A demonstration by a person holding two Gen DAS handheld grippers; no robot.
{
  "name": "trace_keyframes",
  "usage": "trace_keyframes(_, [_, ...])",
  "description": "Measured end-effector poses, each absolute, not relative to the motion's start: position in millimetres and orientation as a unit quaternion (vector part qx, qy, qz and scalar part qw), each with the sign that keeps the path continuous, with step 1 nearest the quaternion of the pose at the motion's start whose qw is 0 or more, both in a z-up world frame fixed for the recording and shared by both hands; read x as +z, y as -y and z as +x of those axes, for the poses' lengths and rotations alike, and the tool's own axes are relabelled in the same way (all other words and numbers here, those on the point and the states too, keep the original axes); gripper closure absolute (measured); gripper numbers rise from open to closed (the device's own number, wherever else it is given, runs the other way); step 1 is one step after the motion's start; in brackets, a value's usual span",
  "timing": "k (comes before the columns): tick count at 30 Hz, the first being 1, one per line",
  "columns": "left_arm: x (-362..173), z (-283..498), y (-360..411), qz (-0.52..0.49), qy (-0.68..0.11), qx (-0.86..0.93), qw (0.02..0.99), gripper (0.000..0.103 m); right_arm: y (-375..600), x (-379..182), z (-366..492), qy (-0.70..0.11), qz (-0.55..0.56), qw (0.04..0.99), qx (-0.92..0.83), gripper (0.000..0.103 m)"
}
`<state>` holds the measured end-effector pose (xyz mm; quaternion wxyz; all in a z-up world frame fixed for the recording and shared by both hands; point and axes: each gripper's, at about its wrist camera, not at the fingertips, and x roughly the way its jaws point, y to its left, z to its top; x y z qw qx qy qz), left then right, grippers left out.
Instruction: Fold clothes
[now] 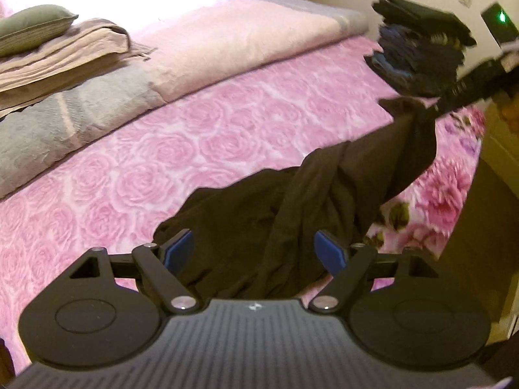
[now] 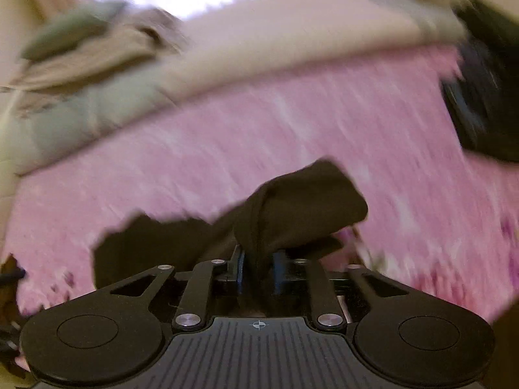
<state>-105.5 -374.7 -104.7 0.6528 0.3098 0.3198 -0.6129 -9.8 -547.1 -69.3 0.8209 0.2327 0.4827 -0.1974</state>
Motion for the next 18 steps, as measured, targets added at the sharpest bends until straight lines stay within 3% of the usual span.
trace_keyframes(3, [-115,-103,368,0.326,-0.331,-0.608,0.644,0.022,527,-82,-21,-0.499,0.23,0.814,-0.187,0.056])
trace_keyframes(5, [-123,-99,364,0.334,-0.338,-0.604,0.64,0.022,513,-84,-18,-0.504,0.227,0.816,-0.168,0.038])
trace_keyframes(6, [-127,-95,361,0.334,-0.341,-0.602,0.64,0.022,505,-86,-10,-0.507,0.219,0.82,-0.15,0.034])
trace_keyframes(12, [-151,-78,357,0.359,-0.339,-0.609,0.621,0.022,452,-96,47,-0.534,0.108,0.838,-0.04,0.032])
trace_keyframes(18, [-164,-61,375,0.386,-0.331,-0.601,0.617,0.022,446,-140,96,-0.567,-0.001,0.823,0.038,0.032])
